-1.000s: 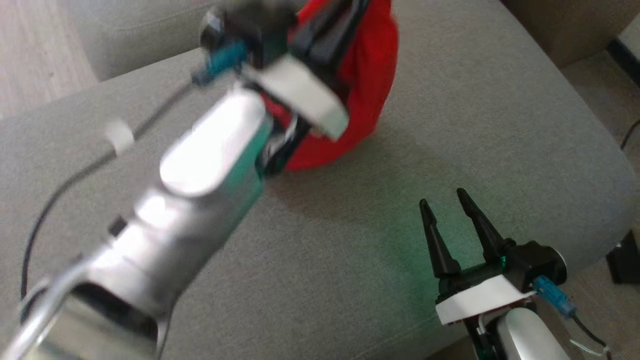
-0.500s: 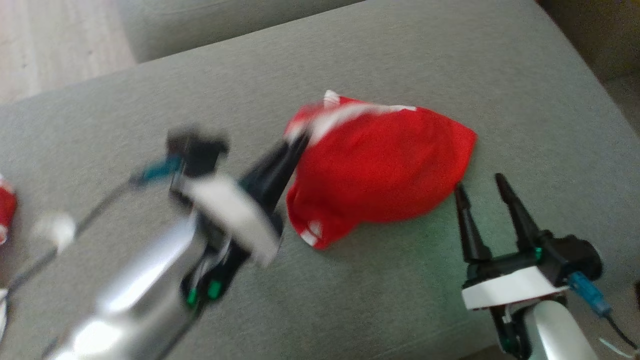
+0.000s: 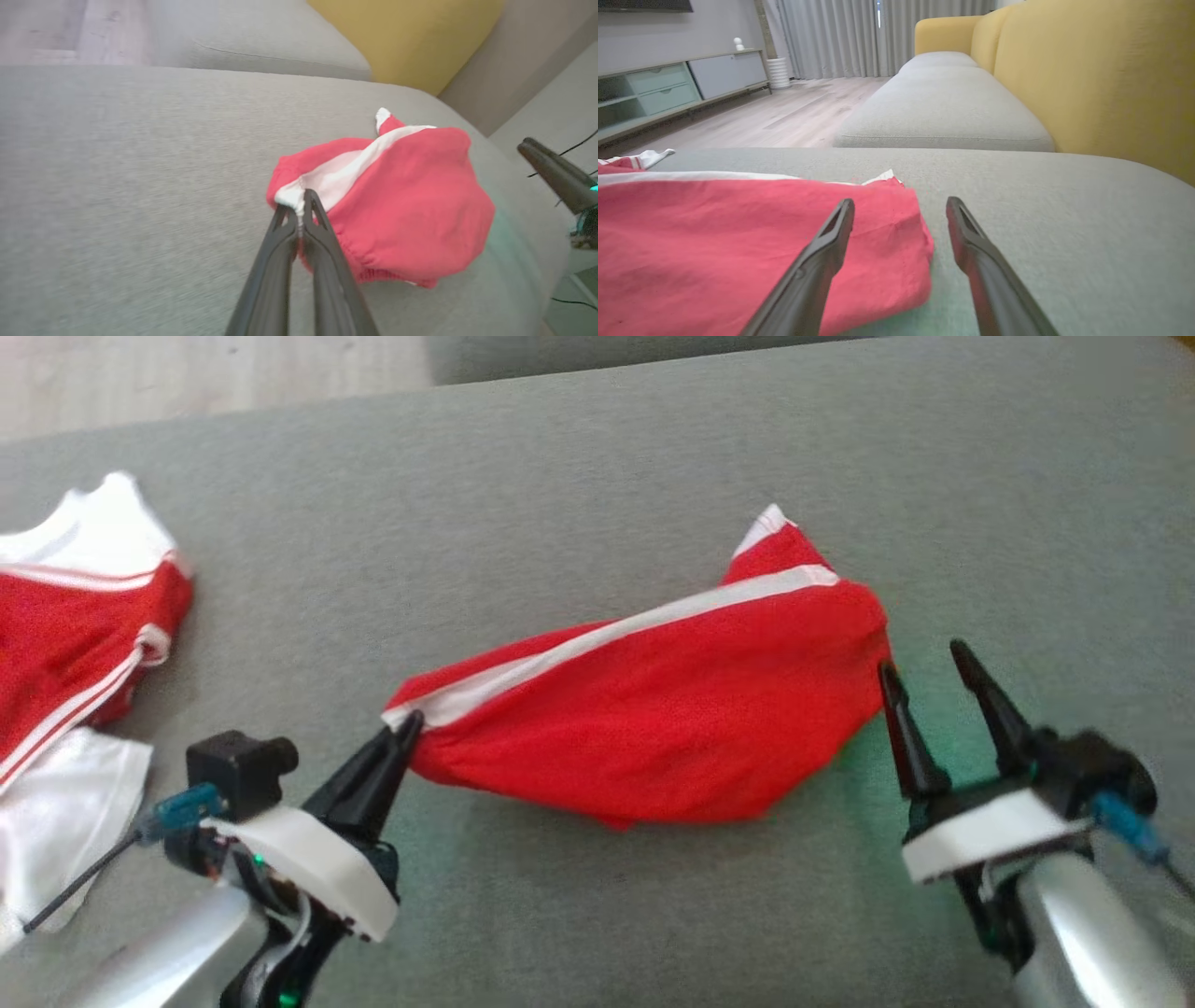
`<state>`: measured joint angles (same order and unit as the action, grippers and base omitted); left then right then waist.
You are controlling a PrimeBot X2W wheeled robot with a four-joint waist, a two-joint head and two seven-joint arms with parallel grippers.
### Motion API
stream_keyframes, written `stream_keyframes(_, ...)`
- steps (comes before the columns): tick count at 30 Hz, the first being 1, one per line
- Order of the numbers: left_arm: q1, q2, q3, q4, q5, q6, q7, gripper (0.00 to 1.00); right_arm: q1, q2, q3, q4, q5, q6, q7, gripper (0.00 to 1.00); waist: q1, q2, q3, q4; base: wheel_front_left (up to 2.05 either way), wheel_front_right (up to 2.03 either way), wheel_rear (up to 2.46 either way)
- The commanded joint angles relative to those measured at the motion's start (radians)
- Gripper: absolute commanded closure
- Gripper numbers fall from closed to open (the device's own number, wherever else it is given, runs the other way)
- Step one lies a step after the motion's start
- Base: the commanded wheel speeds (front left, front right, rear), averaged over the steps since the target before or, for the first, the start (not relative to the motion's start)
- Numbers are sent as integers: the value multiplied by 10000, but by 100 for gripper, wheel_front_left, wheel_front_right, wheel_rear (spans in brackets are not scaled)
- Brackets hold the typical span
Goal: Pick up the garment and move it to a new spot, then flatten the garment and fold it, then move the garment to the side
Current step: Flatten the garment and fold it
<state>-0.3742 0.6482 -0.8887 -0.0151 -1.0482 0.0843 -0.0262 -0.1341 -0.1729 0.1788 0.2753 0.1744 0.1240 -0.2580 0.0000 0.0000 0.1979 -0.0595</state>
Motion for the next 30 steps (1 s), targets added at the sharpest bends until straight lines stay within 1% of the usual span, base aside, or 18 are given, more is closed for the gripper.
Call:
stream_keyframes(1,-544,452,492,-101,303,104,-128,100,-653,-349,425,20,406,67,-38,0,0,0,81,351,0,0,0)
stream_keyframes(3,-705,513,470,95,632,243,-201,100,-1174,-819,1082,693,1301,67,-22,0,0,0,132,542,0,0,0)
stream_keyframes(5,-898,558,377,311,969,298,-202,100,-1763,-1319,1855,1120,2608,67,365,0,0,0,197,731,0,0,0)
stream_keyframes(8,-1183,485,256,657,1282,233,-212,100,-2650,-2296,3088,1104,4686,67,1326,0,0,0,327,986,0,0,0)
stream_keyframes(9,-1363,336,187,847,1375,133,-220,100,-3197,-2956,3739,926,5936,67,1975,0,0,0,422,1156,0,0,0)
stream_keyframes(12,-1641,55,93,1077,1488,6,-236,100,-3962,-3872,4667,776,7045,67,2784,0,0,0,570,1422,0,0,0)
stream_keyframes(15,-1873,-235,-1,1271,1578,-106,-275,100,-4645,-4548,5679,907,7230,67,3198,0,0,0,678,1667,0,0,0)
stream_keyframes(18,-2065,-480,-123,1459,1704,-214,-316,100,-5205,-4977,6730,1166,7058,67,3308,0,0,0,772,1897,0,0,0)
stream_keyframes(21,-2202,-711,-256,1617,1806,-312,-345,100,-5650,-5276,7707,1595,6827,67,3375,0,0,0,827,2087,0,0,0)
stream_keyframes(25,-2335,-956,-396,1766,1868,-469,-381,100,-6010,-5364,8575,2128,7014,67,3316,0,0,0,841,2261,0,0,0)
stream_keyframes(26,-2358,-995,-415,1804,1874,-502,-395,100,-6099,-5361,8748,2259,7054,67,3243,3,0,0,838,2289,0,0,0)
stream_keyframes(27,-2358,-995,-415,1804,1874,-502,-395,100,-6099,-5361,8748,2259,7054,67,3243,3,0,0,838,2289,0,0,0)
stream_keyframes(29,-2389,-1047,-444,1887,1887,-543,-428,100,-6265,-5311,9063,2538,7151,67,3068,15,0,0,822,2331,0,0,0)
stream_keyframes(30,-2393,-1061,-452,1926,1894,-554,-450,100,-6328,-5266,9212,2674,7239,67,3013,25,0,0,812,2347,0,0,0)
